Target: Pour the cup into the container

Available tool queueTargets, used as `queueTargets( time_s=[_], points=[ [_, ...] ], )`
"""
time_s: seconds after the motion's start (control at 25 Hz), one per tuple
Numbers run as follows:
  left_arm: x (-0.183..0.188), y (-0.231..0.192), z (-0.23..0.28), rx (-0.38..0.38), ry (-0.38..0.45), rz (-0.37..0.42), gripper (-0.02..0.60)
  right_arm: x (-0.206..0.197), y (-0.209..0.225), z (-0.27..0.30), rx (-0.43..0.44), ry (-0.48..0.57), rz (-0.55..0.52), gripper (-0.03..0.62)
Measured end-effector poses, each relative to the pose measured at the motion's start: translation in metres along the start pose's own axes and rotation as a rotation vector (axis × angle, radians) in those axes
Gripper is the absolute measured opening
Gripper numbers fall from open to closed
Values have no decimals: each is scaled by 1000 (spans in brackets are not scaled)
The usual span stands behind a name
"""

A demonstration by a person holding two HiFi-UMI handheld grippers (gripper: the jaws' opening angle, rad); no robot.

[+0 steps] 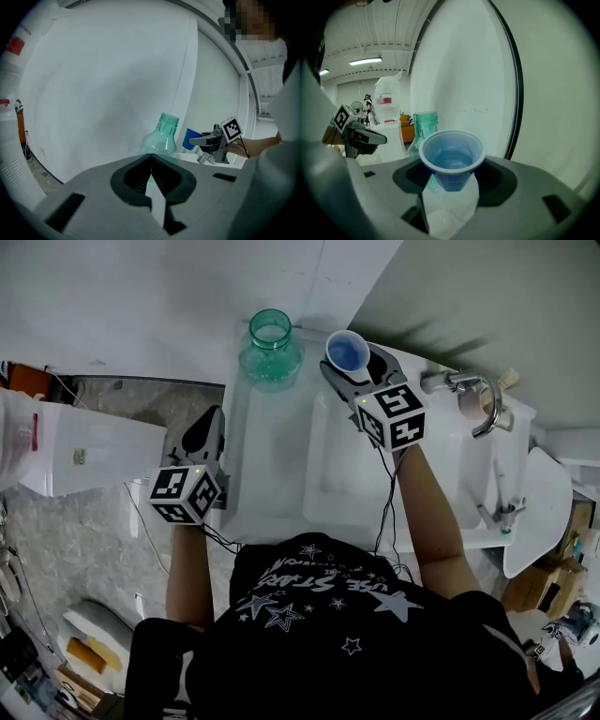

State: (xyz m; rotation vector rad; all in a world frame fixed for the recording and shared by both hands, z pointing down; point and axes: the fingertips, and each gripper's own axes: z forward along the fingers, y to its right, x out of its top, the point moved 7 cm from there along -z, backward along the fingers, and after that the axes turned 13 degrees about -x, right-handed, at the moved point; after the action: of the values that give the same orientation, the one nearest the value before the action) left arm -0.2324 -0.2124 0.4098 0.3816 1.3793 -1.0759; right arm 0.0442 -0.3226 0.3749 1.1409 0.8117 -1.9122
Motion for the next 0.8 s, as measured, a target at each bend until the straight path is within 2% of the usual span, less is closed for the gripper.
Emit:
queueTargets(
  time_s=[0.6,0.8],
  points=[
    [46,-8,8,10,30,40,10,82,-1,3,48,-1,-118,281],
    [55,-13,8,13,43,45,11,96,-7,10,31,-11,-239,281]
  ],
)
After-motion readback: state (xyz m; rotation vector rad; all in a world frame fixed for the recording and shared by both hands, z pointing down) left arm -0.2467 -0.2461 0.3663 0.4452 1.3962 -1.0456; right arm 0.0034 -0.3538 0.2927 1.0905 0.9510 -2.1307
